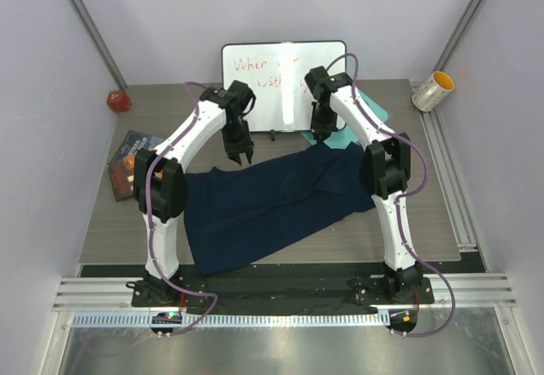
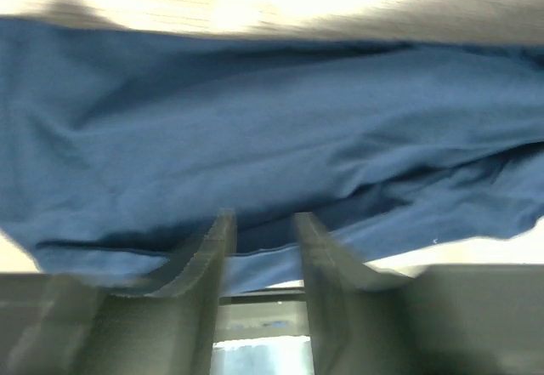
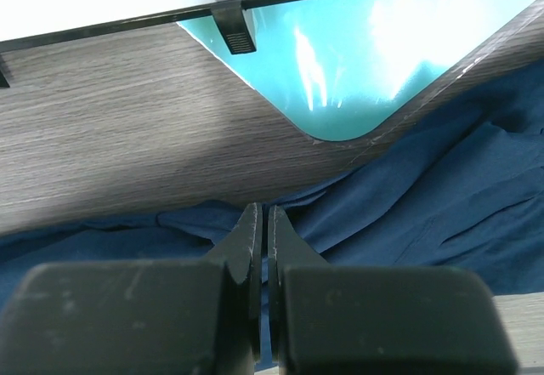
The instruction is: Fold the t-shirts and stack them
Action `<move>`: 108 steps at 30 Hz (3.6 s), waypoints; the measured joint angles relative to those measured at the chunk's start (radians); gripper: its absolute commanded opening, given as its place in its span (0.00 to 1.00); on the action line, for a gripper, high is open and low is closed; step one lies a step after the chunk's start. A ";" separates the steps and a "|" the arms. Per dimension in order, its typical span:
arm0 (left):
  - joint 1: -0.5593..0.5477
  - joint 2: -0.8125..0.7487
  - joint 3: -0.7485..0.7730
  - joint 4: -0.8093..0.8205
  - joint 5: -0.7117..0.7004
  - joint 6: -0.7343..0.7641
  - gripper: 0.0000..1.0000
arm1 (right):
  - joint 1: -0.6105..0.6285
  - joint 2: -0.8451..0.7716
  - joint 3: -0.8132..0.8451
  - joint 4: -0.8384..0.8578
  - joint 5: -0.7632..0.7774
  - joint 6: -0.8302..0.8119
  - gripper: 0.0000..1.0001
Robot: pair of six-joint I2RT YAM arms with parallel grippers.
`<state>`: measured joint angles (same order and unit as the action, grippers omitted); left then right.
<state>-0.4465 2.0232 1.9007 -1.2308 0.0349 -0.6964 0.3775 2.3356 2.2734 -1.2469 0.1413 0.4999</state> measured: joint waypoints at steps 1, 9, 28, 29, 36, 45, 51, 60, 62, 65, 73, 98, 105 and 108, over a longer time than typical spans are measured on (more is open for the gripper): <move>-0.004 0.010 0.000 0.007 0.022 0.008 0.18 | 0.000 0.001 0.000 0.000 0.001 0.000 0.01; -0.071 0.144 0.000 0.015 0.124 0.065 0.00 | -0.005 0.039 0.000 0.005 0.004 0.000 0.01; -0.104 0.192 -0.252 0.074 0.197 0.024 0.00 | -0.054 0.057 0.021 0.019 0.017 0.038 0.01; -0.105 0.189 -0.258 0.074 0.197 0.023 0.00 | -0.055 0.057 0.030 0.019 0.019 0.043 0.01; -0.114 0.184 -0.270 0.063 0.189 0.024 0.00 | -0.061 0.048 0.085 0.037 0.037 0.078 0.01; -0.117 0.191 -0.260 0.046 0.172 0.028 0.00 | -0.070 0.021 0.105 0.070 0.040 0.101 0.01; -0.121 0.219 -0.219 0.007 0.157 0.031 0.00 | -0.089 -0.013 0.152 0.089 0.039 0.104 0.01; -0.126 0.275 -0.111 -0.053 0.111 0.049 0.00 | -0.135 -0.051 0.158 0.138 -0.042 0.103 0.02; -0.127 0.286 -0.088 -0.063 0.096 0.051 0.00 | -0.138 -0.051 0.158 0.166 -0.075 0.103 0.02; -0.126 0.298 -0.064 -0.075 0.077 0.051 0.00 | -0.138 -0.051 0.158 0.214 -0.130 0.100 0.05; -0.120 0.299 -0.057 -0.085 0.037 0.058 0.00 | -0.142 -0.050 0.181 0.353 -0.259 0.095 0.37; -0.079 0.322 -0.014 -0.119 -0.021 0.080 0.08 | -0.196 -0.164 -0.307 0.506 -0.312 0.005 0.56; -0.077 0.298 -0.061 -0.106 -0.026 0.080 0.08 | -0.177 -0.159 -0.308 0.552 -0.355 -0.001 0.61; -0.075 0.295 -0.071 -0.106 -0.026 0.080 0.08 | -0.168 -0.142 -0.308 0.568 -0.367 -0.001 0.61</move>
<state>-0.5217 2.3184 1.8301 -1.3369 0.0086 -0.6167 0.2092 2.1941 1.9656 -0.6788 -0.2260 0.4988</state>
